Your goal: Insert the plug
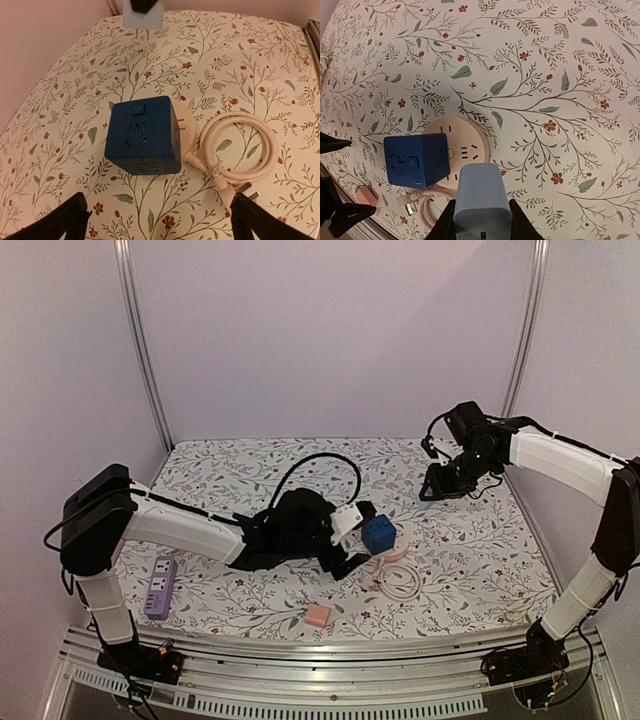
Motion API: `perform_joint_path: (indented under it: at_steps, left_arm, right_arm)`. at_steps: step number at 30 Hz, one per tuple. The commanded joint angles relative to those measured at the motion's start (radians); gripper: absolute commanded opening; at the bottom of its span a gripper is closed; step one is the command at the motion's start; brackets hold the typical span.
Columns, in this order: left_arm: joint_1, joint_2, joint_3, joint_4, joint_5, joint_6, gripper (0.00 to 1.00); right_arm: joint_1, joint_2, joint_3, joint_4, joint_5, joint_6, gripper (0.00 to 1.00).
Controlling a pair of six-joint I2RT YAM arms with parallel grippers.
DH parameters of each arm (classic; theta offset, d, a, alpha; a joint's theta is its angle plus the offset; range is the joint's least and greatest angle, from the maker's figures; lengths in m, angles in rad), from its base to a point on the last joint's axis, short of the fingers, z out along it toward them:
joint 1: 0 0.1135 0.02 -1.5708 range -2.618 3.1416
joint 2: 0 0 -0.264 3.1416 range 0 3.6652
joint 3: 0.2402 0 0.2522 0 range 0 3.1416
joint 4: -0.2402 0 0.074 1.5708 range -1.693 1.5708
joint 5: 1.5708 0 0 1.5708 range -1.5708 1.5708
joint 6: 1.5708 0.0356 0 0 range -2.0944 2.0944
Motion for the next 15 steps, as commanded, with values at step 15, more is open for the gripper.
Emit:
perform_joint_path:
  at_steps: [15]
  left_arm:
    - [0.109, 0.338, 0.532, -0.418, 0.148, 0.129, 0.99]
  right_arm:
    - [-0.001, -0.089, -0.061, 0.048, -0.018, 0.038, 0.00]
